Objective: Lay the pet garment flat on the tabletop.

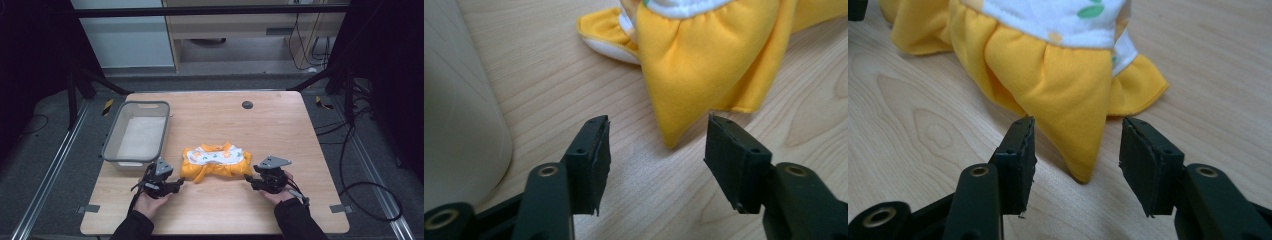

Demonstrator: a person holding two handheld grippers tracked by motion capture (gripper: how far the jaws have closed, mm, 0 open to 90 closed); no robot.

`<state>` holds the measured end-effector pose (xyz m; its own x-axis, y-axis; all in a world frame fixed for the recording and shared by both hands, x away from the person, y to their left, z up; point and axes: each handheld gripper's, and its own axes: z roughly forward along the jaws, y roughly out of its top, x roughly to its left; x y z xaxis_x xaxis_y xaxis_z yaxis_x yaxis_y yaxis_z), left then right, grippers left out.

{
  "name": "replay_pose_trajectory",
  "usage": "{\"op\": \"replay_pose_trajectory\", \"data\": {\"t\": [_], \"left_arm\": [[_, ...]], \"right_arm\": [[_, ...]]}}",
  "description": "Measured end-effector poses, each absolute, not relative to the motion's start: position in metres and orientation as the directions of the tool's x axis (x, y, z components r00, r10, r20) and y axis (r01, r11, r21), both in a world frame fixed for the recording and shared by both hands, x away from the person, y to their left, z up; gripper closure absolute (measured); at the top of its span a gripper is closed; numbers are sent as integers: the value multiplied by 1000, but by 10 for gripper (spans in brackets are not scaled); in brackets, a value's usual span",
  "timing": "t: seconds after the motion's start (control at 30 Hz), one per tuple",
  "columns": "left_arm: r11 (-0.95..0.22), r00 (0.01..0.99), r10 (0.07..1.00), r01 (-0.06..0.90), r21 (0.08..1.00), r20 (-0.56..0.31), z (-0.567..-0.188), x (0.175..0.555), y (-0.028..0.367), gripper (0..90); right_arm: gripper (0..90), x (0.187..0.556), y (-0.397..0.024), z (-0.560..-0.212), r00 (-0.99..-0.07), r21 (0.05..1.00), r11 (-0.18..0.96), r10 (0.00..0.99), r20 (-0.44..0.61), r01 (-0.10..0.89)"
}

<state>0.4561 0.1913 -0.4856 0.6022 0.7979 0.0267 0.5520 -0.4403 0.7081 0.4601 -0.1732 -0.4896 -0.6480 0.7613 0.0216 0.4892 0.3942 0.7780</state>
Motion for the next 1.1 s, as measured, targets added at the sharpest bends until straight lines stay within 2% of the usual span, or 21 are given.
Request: {"op": "replay_pose_trajectory", "data": {"t": [0.13, 0.37, 0.6, 0.83, 0.93, 1.1], "left_arm": [[-426, 601, 800, 575, 698, -7, -489, 462, 189, 532], [-410, 618, 783, 600, 687, -73, -489, 465, 191, 850], [-356, 629, 769, 568, 741, -113, -467, 457, 201, 882], [-331, 683, 713, 525, 784, -156, -439, 426, 214, 884], [-338, 691, 704, 527, 780, -163, -438, 418, 215, 883], [-385, 678, 708, 603, 698, -195, -458, 401, 210, 883]], "right_arm": [[543, 465, -168, -495, -650, 762, 408, 760, 21, 502], [842, 467, -166, -491, -649, 741, 411, 759, 45, 531], [866, 460, -172, -475, -667, 768, 373, 740, 92, 521], [863, 439, -188, -445, -703, 813, 312, 693, 160, 492], [863, 425, -192, -440, -719, 808, 315, 670, 182, 498], [855, 406, -195, -451, -725, 770, 350, 658, 203, 533]]}}
